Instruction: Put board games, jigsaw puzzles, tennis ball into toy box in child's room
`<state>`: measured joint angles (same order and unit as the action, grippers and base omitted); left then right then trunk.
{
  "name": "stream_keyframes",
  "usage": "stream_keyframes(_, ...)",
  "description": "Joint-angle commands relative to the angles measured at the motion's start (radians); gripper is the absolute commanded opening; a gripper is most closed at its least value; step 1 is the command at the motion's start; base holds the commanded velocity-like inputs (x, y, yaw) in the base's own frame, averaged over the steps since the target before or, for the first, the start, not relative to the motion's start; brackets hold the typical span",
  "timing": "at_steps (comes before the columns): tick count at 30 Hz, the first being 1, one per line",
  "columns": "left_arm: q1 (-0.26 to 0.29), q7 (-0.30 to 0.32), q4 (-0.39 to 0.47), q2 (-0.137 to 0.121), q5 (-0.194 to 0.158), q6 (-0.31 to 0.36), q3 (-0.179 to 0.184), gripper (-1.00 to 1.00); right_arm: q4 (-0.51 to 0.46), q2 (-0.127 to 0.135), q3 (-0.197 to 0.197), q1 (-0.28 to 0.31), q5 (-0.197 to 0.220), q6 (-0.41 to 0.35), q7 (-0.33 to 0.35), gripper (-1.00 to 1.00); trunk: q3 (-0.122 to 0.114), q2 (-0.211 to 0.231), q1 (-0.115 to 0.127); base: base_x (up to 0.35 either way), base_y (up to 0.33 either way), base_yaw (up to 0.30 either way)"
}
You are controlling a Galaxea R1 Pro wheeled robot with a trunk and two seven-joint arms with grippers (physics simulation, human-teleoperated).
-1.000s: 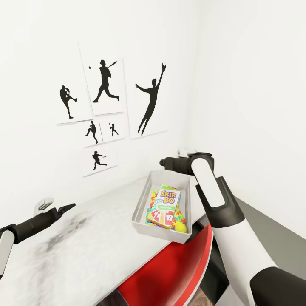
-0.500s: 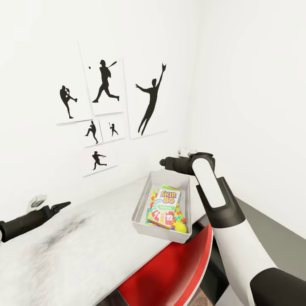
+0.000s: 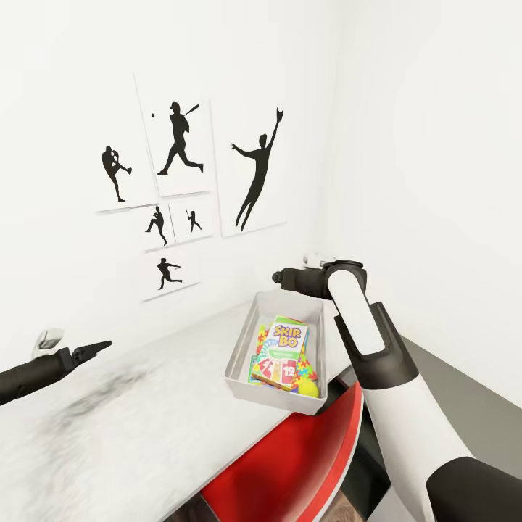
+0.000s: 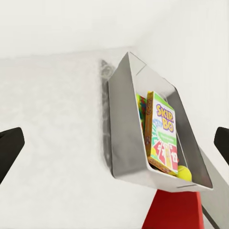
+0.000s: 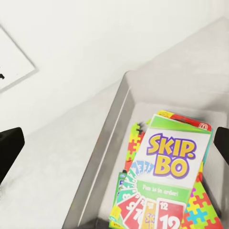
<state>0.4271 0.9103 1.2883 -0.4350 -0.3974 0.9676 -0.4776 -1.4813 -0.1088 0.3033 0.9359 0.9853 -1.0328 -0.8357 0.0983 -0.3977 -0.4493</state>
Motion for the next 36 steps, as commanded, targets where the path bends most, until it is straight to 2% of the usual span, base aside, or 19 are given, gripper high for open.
stream_keyframes(1,0.001,0.006,0.000,-0.001,0.001,0.005,-0.001,1.00,-0.001,0.000,0.000,0.001,0.009,-0.003,-0.010,1.00,0.002,-0.002,-0.001,0.000,0.000,-0.016)
stream_keyframes(7,0.001,0.009,-0.003,-0.003,0.001,0.019,-0.005,1.00,0.000,-0.001,0.000,0.001,0.009,-0.003,-0.010,1.00,0.002,-0.002,-0.001,0.000,0.000,-0.108)
stream_keyframes(17,0.001,0.012,-0.006,-0.014,-0.007,0.029,-0.023,1.00,0.004,0.000,0.000,0.001,0.010,-0.003,-0.007,1.00,0.002,-0.002,-0.001,-0.021,0.000,-0.253)
stream_keyframes(24,0.001,0.012,-0.013,-0.028,-0.007,0.042,-0.025,1.00,0.007,-0.001,0.000,-0.004,0.009,-0.003,-0.010,1.00,0.002,-0.002,-0.001,-0.256,0.000,-0.145)
stream_keyframes(36,0.001,0.012,-0.014,-0.030,-0.007,0.043,-0.044,1.00,0.007,-0.003,0.000,-0.030,0.007,-0.003,-0.007,1.00,0.002,-0.002,-0.001,-0.261,0.000,-0.025)
